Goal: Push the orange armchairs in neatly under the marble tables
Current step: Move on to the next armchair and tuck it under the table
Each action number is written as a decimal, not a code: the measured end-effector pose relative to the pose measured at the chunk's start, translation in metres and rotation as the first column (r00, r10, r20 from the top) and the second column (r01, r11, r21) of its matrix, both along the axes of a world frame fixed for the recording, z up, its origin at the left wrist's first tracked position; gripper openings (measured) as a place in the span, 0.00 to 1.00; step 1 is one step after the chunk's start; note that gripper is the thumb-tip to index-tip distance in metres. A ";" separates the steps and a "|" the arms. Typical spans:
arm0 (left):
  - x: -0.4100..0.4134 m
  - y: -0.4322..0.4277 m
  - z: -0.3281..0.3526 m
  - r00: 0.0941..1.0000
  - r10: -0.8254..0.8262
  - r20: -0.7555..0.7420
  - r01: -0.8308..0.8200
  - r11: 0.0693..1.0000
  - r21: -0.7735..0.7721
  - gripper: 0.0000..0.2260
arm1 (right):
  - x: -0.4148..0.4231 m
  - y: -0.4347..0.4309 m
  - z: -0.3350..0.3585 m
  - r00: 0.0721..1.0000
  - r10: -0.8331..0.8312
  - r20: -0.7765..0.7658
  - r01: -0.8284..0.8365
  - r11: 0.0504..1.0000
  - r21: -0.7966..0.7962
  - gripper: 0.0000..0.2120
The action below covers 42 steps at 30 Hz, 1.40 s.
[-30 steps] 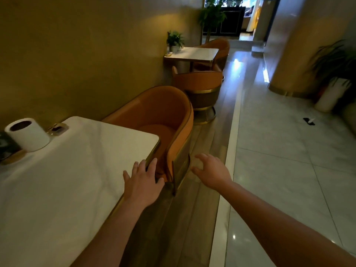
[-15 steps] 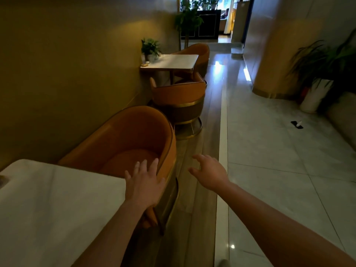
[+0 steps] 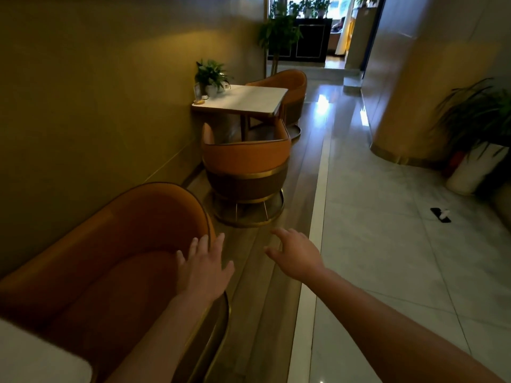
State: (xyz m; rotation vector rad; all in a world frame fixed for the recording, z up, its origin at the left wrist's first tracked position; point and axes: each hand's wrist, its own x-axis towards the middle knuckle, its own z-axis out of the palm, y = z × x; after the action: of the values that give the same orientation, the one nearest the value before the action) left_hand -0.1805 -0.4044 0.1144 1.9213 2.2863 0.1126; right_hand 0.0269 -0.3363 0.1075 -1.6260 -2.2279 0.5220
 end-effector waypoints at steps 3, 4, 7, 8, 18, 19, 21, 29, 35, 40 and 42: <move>0.005 0.060 -0.005 1.000 0.008 0.018 -0.008 1.000 -0.007 0.32 | 0.009 0.061 -0.006 1.000 0.014 0.005 -0.014 1.000 -0.008 0.27; 0.006 0.080 -0.008 1.000 0.012 0.022 -0.012 1.000 -0.006 0.32 | 0.010 0.081 -0.009 1.000 0.017 0.006 -0.017 1.000 -0.008 0.26; 0.005 0.147 -0.016 0.999 0.017 0.033 -0.017 1.000 0.002 0.33 | 0.010 0.148 -0.017 1.000 0.011 0.012 -0.010 1.000 -0.011 0.26; 0.004 0.170 -0.018 0.999 0.018 0.039 -0.018 1.000 0.002 0.33 | 0.009 0.171 -0.019 1.000 0.010 0.014 -0.009 1.000 -0.015 0.25; -0.017 0.389 -0.019 0.996 0.038 0.076 -0.033 0.998 -0.059 0.33 | -0.014 0.397 -0.013 0.999 0.016 -0.037 -0.018 0.998 -0.055 0.24; -0.019 0.409 -0.019 0.996 0.045 0.082 -0.040 0.998 -0.058 0.33 | -0.015 0.417 -0.013 0.999 0.022 -0.034 -0.024 0.998 -0.059 0.24; -0.021 0.449 -0.021 0.995 0.054 0.084 -0.049 0.997 -0.059 0.33 | -0.016 0.458 -0.014 0.999 0.030 -0.034 -0.032 0.997 -0.070 0.24; -0.015 0.618 -0.055 0.983 0.161 0.084 -0.154 0.985 -0.076 0.32 | 0.001 0.648 -0.051 0.994 0.098 -0.041 -0.102 0.988 -0.118 0.24; -0.007 0.726 -0.081 0.950 0.296 0.102 -0.282 0.951 -0.130 0.32 | 0.007 0.781 -0.073 0.981 0.189 0.035 -0.179 0.966 -0.184 0.26; -0.017 0.804 -0.098 0.921 0.361 0.147 -0.345 0.931 -0.122 0.30 | -0.004 0.865 -0.088 0.969 0.237 0.070 -0.218 0.952 -0.214 0.31; -0.025 0.832 -0.105 0.910 0.389 0.144 -0.369 0.918 -0.148 0.30 | -0.010 0.894 -0.096 0.963 0.250 0.104 -0.220 0.947 -0.236 0.33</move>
State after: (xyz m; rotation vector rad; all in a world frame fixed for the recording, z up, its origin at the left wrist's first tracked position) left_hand -0.2052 0.4272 0.0096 1.3334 2.4556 0.1740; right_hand 0.0167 0.5579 0.0114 -1.5437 -2.5623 0.7719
